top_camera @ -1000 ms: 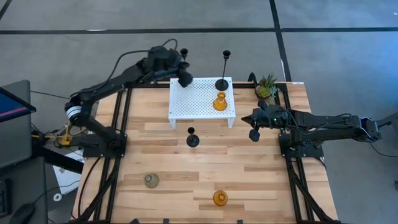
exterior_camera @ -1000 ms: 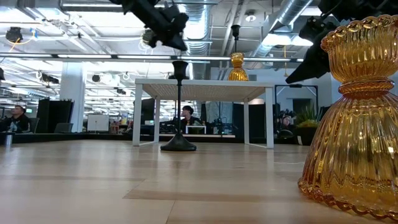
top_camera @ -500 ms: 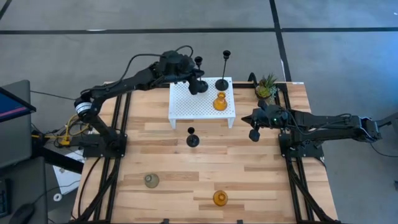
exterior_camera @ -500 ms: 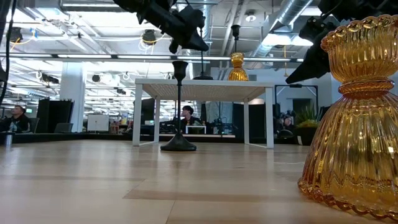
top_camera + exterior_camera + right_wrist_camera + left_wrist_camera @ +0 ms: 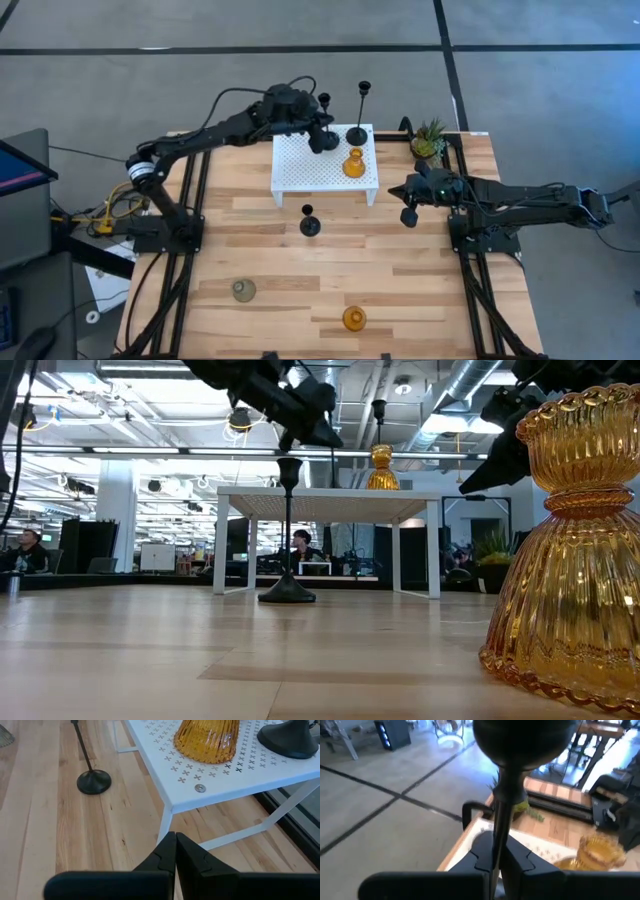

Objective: Pick & Place candle stick holders
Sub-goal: Put the top black candle holder on the shelf

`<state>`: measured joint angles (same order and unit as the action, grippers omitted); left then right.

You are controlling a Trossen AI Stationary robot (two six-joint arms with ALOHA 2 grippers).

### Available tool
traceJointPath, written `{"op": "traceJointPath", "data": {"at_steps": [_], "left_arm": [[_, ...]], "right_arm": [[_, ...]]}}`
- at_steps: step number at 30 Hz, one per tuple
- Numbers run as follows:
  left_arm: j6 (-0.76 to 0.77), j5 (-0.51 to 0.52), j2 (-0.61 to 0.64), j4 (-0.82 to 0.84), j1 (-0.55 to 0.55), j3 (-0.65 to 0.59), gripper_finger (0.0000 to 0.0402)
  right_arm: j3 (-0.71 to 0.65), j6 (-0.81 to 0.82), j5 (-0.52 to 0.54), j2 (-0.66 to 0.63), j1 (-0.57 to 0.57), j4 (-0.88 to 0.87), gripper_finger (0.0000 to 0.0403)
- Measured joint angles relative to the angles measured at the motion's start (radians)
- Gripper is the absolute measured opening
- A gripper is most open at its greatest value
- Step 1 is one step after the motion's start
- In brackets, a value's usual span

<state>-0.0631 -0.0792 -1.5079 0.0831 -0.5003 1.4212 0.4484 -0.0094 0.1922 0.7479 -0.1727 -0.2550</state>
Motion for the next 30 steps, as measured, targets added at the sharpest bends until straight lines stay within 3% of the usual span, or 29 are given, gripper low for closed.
{"op": "traceJointPath", "data": {"at_steps": [30], "left_arm": [[-0.008, 0.008, -0.027, -0.001, -0.004, 0.000, 0.0012]], "right_arm": [[0.000, 0.000, 0.000, 0.000, 0.000, 0.001, 0.0000]]}}
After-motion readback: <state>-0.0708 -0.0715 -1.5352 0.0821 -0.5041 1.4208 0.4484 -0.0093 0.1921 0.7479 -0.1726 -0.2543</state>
